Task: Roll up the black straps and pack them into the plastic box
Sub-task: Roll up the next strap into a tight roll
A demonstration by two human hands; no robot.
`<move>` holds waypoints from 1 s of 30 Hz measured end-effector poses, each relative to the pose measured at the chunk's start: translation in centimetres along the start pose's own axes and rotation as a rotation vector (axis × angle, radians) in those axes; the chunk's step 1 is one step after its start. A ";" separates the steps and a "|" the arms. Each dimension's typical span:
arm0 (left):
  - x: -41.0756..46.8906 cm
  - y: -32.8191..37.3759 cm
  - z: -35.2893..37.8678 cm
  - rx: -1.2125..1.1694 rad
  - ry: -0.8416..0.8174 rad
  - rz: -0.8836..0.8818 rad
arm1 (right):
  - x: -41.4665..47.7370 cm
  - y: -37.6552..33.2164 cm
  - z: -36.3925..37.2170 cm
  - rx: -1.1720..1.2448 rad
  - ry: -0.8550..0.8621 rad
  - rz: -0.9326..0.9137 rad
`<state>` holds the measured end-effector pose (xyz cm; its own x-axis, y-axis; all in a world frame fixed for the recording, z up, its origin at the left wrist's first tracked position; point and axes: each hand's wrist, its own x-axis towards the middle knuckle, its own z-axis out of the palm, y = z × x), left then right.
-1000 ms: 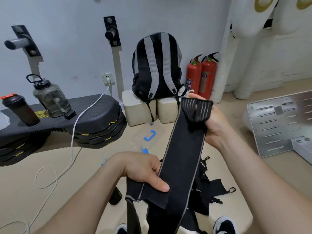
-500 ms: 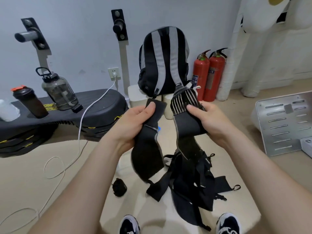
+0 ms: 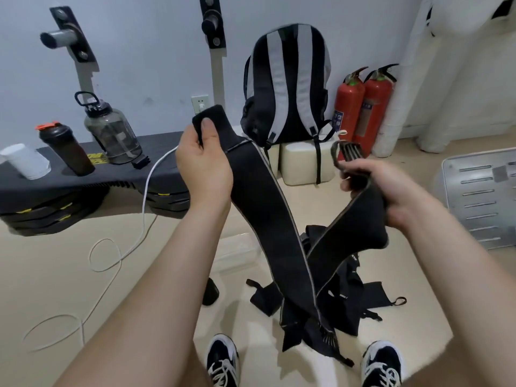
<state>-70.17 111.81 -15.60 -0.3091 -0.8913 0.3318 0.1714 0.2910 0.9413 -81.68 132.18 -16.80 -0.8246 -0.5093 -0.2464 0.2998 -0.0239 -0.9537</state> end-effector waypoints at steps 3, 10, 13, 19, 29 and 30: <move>0.9 0.2 -0.1 0.037 0.099 0.089 | -1.2 -1.2 -1.2 0.258 -0.313 0.122; -2.4 0.7 1.9 -0.335 -0.601 -0.297 | -1.2 3.0 4.4 0.368 -0.658 0.376; -3.5 1.7 1.0 -0.456 -0.896 -0.350 | -0.1 4.7 4.6 0.388 -0.552 0.348; -3.4 1.0 -2.2 -0.500 -1.657 -0.305 | 1.7 3.7 3.0 0.315 -0.230 0.252; 0.6 -1.0 -2.5 0.081 -0.994 -0.468 | -1.4 0.0 2.0 -0.007 -0.452 -0.142; 0.4 -1.3 -2.1 0.161 -1.020 -0.552 | -1.8 0.1 2.1 -0.051 -0.521 -0.120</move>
<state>-68.56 110.31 -16.77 -0.9245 -0.2397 -0.2965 -0.3184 0.0574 0.9462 -79.10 131.31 -16.13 -0.5004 -0.8653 -0.0298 0.1838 -0.0726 -0.9803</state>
